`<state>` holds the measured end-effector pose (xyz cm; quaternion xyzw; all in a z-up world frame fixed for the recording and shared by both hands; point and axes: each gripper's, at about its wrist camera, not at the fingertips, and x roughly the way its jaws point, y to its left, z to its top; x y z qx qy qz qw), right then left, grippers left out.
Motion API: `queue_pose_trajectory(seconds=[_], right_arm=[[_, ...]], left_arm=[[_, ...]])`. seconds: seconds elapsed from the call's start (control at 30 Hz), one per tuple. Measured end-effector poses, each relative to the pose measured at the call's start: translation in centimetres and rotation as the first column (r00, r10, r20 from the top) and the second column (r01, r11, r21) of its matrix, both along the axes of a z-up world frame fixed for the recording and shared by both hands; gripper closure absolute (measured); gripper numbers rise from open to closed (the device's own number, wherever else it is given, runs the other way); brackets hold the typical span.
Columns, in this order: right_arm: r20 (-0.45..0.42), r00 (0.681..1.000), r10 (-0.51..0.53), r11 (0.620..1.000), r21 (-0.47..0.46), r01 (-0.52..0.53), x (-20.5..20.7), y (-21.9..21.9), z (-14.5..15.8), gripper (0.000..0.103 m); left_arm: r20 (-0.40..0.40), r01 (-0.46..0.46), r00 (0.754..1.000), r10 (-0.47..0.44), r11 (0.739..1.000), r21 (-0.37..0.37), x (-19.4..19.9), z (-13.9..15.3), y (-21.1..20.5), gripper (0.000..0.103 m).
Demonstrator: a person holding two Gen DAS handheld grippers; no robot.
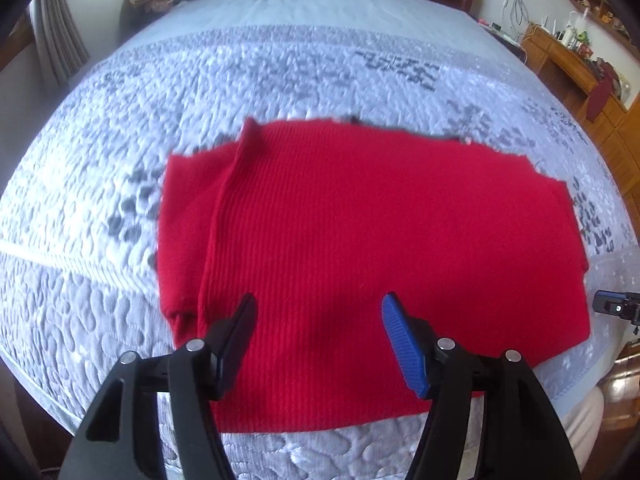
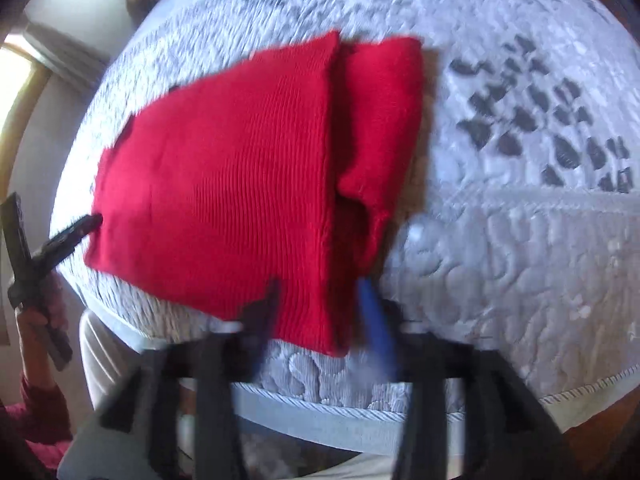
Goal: Fold small clothes
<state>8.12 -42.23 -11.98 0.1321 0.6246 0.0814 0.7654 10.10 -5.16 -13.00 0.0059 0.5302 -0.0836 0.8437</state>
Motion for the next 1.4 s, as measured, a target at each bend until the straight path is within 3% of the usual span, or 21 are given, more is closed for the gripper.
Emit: queue_pose_trajectory(seconds=[0.3,0.57,0.83,0.97,1.23,1.33,1.4], right_arm=[[-0.034,0.996,-0.082,0.996,-0.026,0.081,3.1,-2.1,-0.6,0.026],[-0.082,0.992,-0.097,0.995,-0.031,0.095,5.4,-1.8,-3.0,0.019],[-0.084,0.992,-0.094,0.995,-0.024,0.093,6.0,-1.3,-3.9,0.013],[-0.08,0.994,-0.076,0.992,0.096,0.083,6.3,-0.8,-3.7,0.022],[-0.088,0.994,-0.069,0.997,0.034,0.072,6.9,-0.4,-4.6,0.033],[-0.079,0.994,-0.075,0.995,0.056,0.079,6.6,-0.7,-4.2,0.044],[-0.08,0.993,-0.086,0.993,0.073,0.092,6.3,-1.1,-4.2,0.044]], left_arm=[[0.031,0.007,1.0,-0.007,1.0,-0.005,2.8,1.7,-1.6,0.033],[0.035,0.01,0.999,-0.01,1.0,0.003,4.8,0.7,-2.0,0.025],[0.006,0.014,1.0,-0.014,1.0,0.013,6.7,-1.4,-2.1,0.024],[-0.022,0.015,1.0,-0.015,1.0,0.008,7.3,-2.7,-2.1,0.024],[-0.073,0.035,0.997,-0.038,0.999,-0.038,7.9,-4.8,-1.3,0.02],[-0.099,0.029,0.994,-0.036,0.997,-0.072,8.2,-4.9,-0.8,0.02],[-0.11,0.03,0.993,-0.038,0.996,-0.08,8.3,-5.0,-0.6,0.02]])
